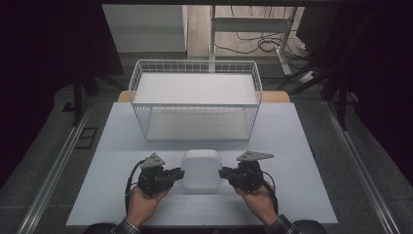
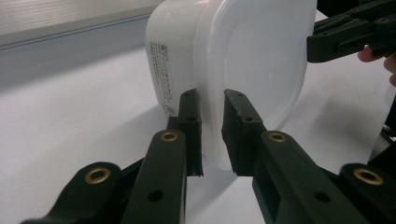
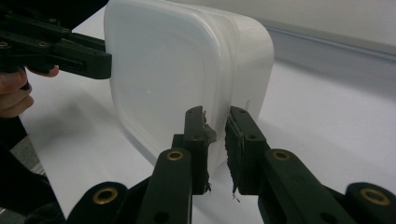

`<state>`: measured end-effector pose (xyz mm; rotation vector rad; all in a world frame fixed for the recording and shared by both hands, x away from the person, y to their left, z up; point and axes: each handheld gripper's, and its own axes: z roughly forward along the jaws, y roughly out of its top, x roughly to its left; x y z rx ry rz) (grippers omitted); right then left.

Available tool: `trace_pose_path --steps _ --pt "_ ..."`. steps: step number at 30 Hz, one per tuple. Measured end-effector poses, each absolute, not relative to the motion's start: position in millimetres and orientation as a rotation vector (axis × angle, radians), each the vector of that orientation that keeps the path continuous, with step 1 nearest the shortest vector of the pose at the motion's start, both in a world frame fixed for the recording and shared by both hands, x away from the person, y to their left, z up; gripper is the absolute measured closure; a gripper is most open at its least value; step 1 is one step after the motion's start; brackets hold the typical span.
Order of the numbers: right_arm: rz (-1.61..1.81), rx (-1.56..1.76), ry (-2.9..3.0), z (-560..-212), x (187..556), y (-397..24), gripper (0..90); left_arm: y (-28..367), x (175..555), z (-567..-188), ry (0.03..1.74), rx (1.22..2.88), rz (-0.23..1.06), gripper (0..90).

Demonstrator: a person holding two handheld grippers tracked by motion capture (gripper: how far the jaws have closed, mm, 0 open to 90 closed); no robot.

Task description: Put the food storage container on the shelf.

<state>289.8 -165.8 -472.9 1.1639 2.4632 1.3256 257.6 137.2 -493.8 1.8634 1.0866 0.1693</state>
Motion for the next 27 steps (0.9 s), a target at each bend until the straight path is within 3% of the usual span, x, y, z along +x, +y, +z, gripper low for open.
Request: trace_pose_path --steps 11,27 --pt "1.334 1.111 2.423 -463.9 308.4 -162.5 77.2 137.7 277.3 -480.2 1.063 1.85 0.236 78.2" --pt "1.35 1.121 2.358 -455.8 365.7 -148.9 76.9 147.5 334.9 -474.4 1.092 1.8 0.261 78.1"
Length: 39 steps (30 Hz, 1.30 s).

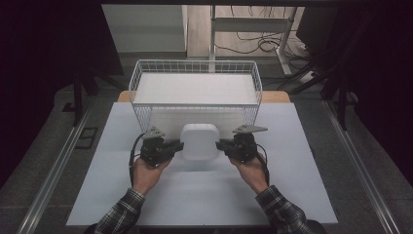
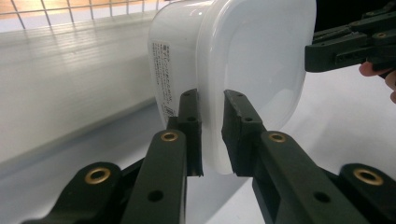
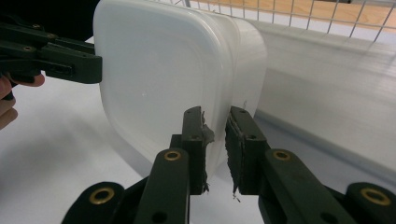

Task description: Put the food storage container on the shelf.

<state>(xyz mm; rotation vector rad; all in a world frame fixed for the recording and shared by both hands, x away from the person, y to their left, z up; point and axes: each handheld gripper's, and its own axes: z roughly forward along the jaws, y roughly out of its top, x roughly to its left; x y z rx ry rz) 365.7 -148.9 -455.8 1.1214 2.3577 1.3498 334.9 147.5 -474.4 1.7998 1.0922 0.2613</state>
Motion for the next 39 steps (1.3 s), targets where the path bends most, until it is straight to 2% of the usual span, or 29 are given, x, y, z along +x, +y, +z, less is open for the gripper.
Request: trace_pose_path --steps 10,26,32,39 --pt "1.312 1.159 2.354 -466.3 395.1 -141.8 76.5 147.7 361.1 -486.1 1.135 1.79 0.242 77.9" --pt "1.323 1.188 2.353 -473.7 411.7 -141.4 75.5 147.0 377.3 -495.3 1.159 1.791 0.239 76.4" --pt "1.327 1.166 2.337 -473.3 414.8 -139.0 72.1 148.9 382.7 -497.3 1.147 1.758 0.229 73.5" --pt "1.338 1.165 2.31 -473.7 423.5 -136.7 65.7 144.1 387.7 -496.8 1.151 1.753 0.289 68.6"
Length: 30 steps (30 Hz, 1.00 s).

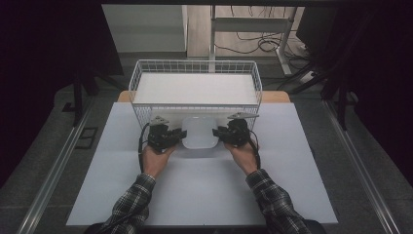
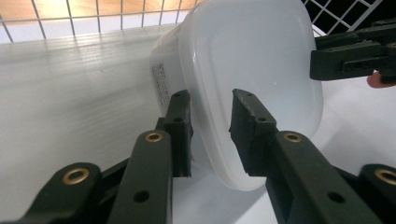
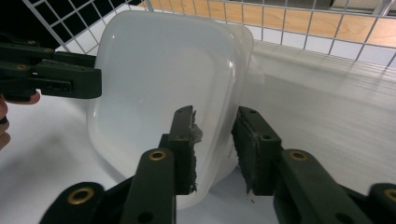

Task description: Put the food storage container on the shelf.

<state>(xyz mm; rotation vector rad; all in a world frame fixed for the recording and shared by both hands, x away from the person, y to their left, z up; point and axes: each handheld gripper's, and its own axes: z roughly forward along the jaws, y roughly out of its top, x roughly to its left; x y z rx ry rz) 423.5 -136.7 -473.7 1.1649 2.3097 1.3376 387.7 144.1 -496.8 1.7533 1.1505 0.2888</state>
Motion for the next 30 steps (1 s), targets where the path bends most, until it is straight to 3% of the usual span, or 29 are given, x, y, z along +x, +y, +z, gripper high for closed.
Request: trace_pose_path --steps 4,8,16,25,30 --pt "1.337 1.177 2.291 -473.9 424.1 -136.8 63.3 144.4 388.3 -497.8 1.148 1.741 0.301 66.7" --pt "1.336 1.191 2.28 -476.8 426.7 -134.6 61.9 135.7 389.5 -493.8 1.142 1.767 0.441 69.2" --pt "1.302 1.153 2.233 -474.8 432.3 -128.9 61.8 135.0 400.4 -491.7 1.159 1.764 0.463 68.7" --pt "1.304 1.141 2.235 -468.8 434.2 -133.0 70.5 136.1 397.6 -480.5 1.119 1.752 0.424 55.5" --pt "1.335 1.093 2.267 -463.2 422.8 -140.8 80.0 137.0 384.0 -476.0 1.07 1.761 0.412 47.0"
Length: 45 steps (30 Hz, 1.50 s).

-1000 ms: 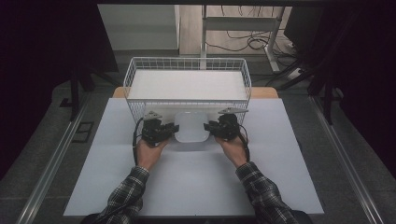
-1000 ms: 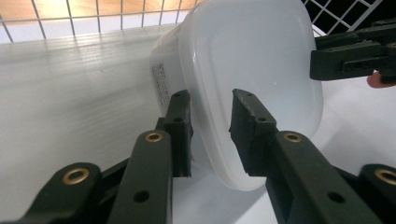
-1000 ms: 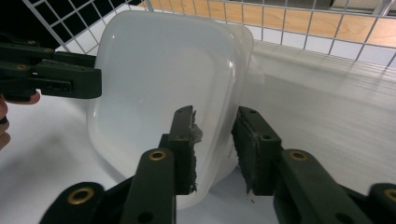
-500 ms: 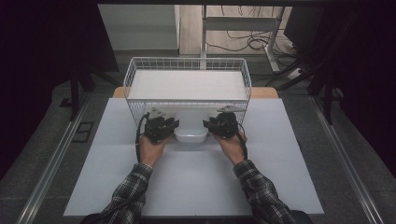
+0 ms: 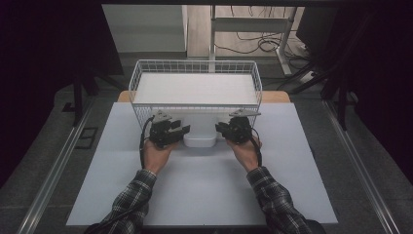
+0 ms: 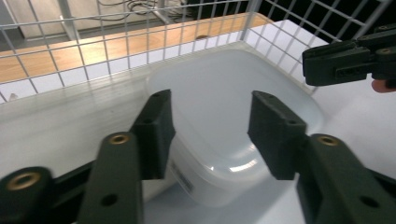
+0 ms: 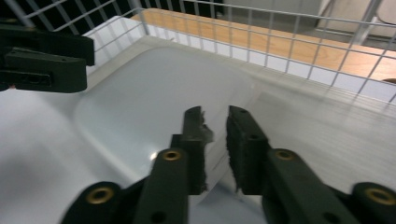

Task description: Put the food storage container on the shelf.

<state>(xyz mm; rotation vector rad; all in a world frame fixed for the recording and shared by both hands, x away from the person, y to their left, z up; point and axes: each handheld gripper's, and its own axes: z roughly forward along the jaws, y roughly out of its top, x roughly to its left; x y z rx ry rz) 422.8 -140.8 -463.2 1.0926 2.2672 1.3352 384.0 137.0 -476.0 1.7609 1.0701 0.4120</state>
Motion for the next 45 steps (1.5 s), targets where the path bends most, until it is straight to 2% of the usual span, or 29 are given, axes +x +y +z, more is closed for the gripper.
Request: trace_pose_path --steps 2,7,20,32,45 --pt "1.35 1.053 2.297 -460.4 413.3 -144.3 86.7 138.5 373.6 -475.6 1.03 1.751 0.38 39.9" --pt "1.358 0.996 2.332 -458.6 400.5 -146.3 88.7 138.0 359.5 -476.4 0.98 1.759 0.368 26.7" --pt "1.349 0.902 2.413 -464.7 374.1 -141.9 88.8 145.2 319.2 -494.9 0.951 1.767 0.333 12.6" --pt "1.33 0.883 2.451 -480.1 372.6 -132.4 88.7 148.2 287.7 -511.2 0.893 1.856 0.42 7.7" --pt "1.312 0.859 2.474 -490.4 377.6 -112.5 88.6 153.3 267.0 -514.7 0.889 1.874 0.422 7.7"
